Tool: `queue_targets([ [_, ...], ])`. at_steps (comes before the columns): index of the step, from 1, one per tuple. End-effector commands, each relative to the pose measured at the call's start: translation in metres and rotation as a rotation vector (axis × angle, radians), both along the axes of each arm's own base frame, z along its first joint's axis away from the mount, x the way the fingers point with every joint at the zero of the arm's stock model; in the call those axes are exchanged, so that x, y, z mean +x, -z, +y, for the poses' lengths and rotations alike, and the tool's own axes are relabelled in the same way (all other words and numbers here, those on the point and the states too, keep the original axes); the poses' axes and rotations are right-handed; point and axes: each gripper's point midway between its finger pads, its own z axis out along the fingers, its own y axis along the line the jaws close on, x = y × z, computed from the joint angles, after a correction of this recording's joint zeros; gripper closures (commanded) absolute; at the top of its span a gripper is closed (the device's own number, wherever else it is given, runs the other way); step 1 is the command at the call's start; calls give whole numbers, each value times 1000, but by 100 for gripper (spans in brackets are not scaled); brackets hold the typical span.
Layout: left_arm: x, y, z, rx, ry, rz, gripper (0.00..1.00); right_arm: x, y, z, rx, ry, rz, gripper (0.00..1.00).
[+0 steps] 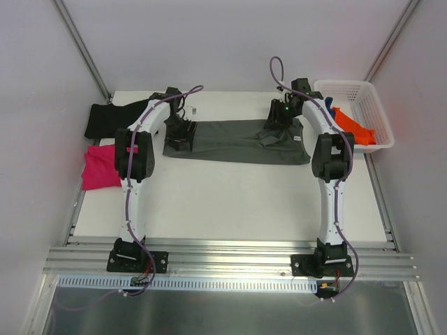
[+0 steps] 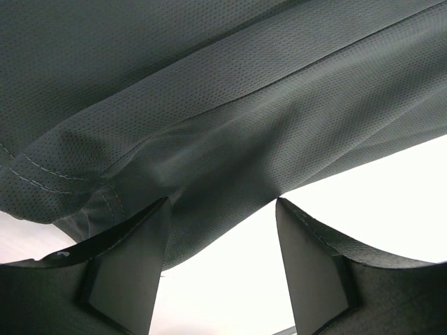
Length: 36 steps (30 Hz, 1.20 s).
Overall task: Fold and stack the t-shirts
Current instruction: Fold the other side of the tshirt into a rectangle
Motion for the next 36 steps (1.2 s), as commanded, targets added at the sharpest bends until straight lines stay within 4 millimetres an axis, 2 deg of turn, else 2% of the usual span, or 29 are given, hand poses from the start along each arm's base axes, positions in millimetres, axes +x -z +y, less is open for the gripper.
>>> queue_targets([
  [1,-2,-15,1,10,9,-24,38,-11,-16,-2,-18,-23,-9,56],
  [2,-1,-16,1,12,7,-29,38,-15,-19,-2,-18,-31,-9,55],
  [3,0,-16,1,10,8,-30,38,-22,-10,-4,-24,-33,20,55],
  [6,1,-17,1,13,4,-35,38,-30,-3,-5,-31,-46,46,55],
  [11,0,-19,1,13,4,-36,38,-35,6,-11,-56,-48,70,55],
  [15,0,-19,0,10,2,-35,38,-37,4,-15,-61,-44,71,56],
  [18,0,-16,0,9,2,-30,38,-38,2,-11,-34,-48,74,74],
  [19,2,-16,0,7,1,-32,38,-38,0,-9,-13,-48,76,87],
  [22,3,-16,-1,7,1,-32,38,-31,-4,-2,22,-33,66,99],
  [30,0,-15,0,11,2,-27,38,-2,-29,-3,38,11,-28,100],
  [36,1,-15,-1,7,2,-29,38,4,-44,-10,29,29,-65,98],
])
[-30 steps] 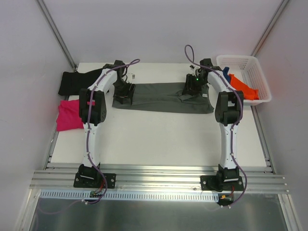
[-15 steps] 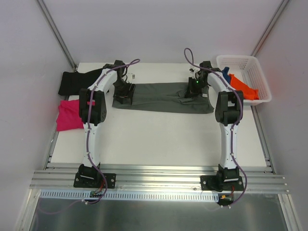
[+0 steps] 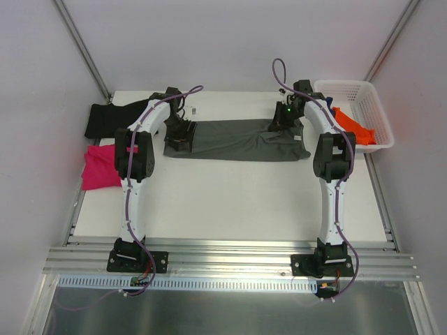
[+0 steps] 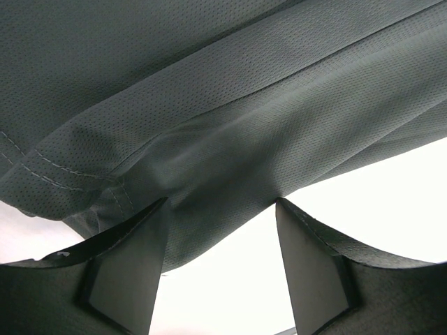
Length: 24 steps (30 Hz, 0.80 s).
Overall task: Fold and stack the t-shirts
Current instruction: Fold the other side of the tshirt into a rectangle
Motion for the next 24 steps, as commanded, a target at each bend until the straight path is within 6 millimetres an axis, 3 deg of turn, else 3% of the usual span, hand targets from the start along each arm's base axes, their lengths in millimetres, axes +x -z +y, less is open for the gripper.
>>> queue_targets([
  [1,1,-16,-3,-4,5,-27,38,11,-51,-4,10,21,-108,91],
  [5,2,-16,-3,-5,4,-32,38,2,-43,-10,3,25,-70,76],
  [17,2,-17,-3,3,9,-38,38,-2,-32,-1,23,7,-37,76],
  [24,2,-17,-3,2,10,-36,38,-10,-38,6,44,-10,-27,80],
])
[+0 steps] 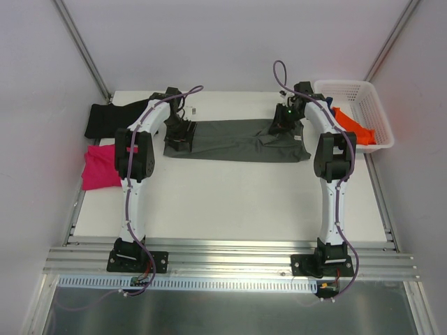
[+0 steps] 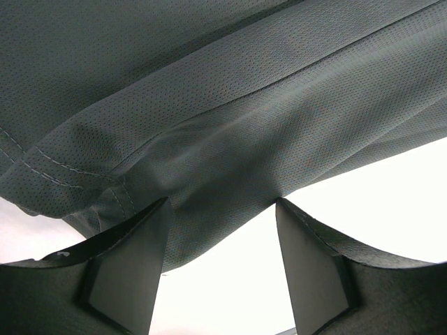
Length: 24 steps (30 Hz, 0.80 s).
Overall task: Fold and stack the t-shirts
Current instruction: Fold the other side of the tshirt into a rectangle
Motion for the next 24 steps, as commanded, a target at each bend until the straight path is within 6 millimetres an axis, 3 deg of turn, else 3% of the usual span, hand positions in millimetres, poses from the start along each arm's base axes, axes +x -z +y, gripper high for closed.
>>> queue_targets([
  [1,3,-17,-4,-3,8,-37,38,-7,-44,9,40,-19,-51,81],
  [6,5,-18,-6,-11,9,-43,38,-16,-41,6,27,-19,-29,68],
  [10,5,-19,-6,-14,8,-44,38,-22,-38,4,14,-33,-18,68],
  [11,5,-19,-7,-17,9,-42,38,-22,-38,4,13,-34,-18,69],
  [13,4,-19,-7,-17,7,-40,38,-21,-41,5,21,-34,-26,83],
  [16,4,-18,-6,-14,10,-38,38,-14,-51,9,39,-29,-56,96],
  [24,4,-17,-5,-10,9,-39,38,12,-70,12,59,-11,-149,99],
])
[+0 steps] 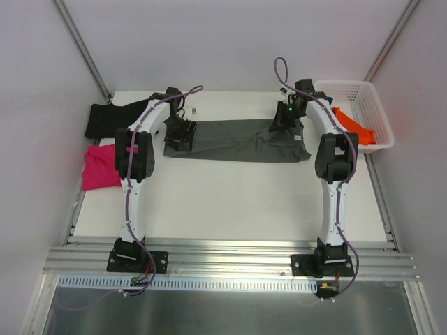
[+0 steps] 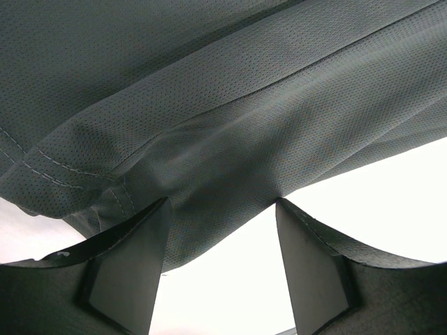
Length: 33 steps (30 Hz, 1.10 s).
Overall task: Fold and stack the t-shirts
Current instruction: Fold the other side of the tshirt into a rectangle
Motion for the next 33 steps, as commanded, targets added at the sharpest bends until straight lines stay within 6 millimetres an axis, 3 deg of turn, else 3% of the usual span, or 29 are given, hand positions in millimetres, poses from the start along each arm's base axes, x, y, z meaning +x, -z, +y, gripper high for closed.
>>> queue_targets([
  [1,5,-17,-4,-4,10,-42,38,24,-59,10,50,-2,-162,99],
  [7,4,-17,-2,13,14,-45,38,37,-58,17,82,4,-188,98],
  [10,4,-17,-4,23,23,-51,38,43,-46,26,77,2,-180,90],
  [12,4,-18,-5,27,27,-55,38,43,-36,36,72,-13,-171,75],
  [14,3,-19,-7,28,31,-57,38,41,-29,46,63,-32,-167,69],
  [15,2,-18,-7,34,33,-54,38,41,-25,50,57,-39,-163,60],
  [17,1,-19,-8,34,36,-57,38,41,-28,53,47,-51,-180,53],
  [19,1,-23,-5,42,35,-67,38,42,-47,49,24,-55,-226,51],
  [22,3,-32,-4,44,32,-89,38,37,-76,30,-31,-57,-291,50],
  [24,9,-37,-4,42,34,-110,38,32,-83,16,-46,-49,-296,50],
  [25,12,-36,-2,47,33,-115,37,28,-98,10,-46,-43,-316,50],
  [27,23,-42,0,47,32,-150,36,18,-91,0,-58,-38,-282,50],
  [29,32,-33,6,64,37,-155,34,8,-89,-9,-77,-39,-265,50],
  [30,45,-40,11,68,23,-191,27,3,-85,-13,-87,-37,-250,50],
  [31,50,-29,14,78,14,-181,25,1,-82,-17,-97,-43,-247,50],
  [33,65,-32,16,89,11,-224,23,-6,-76,-23,-116,-44,-223,50],
])
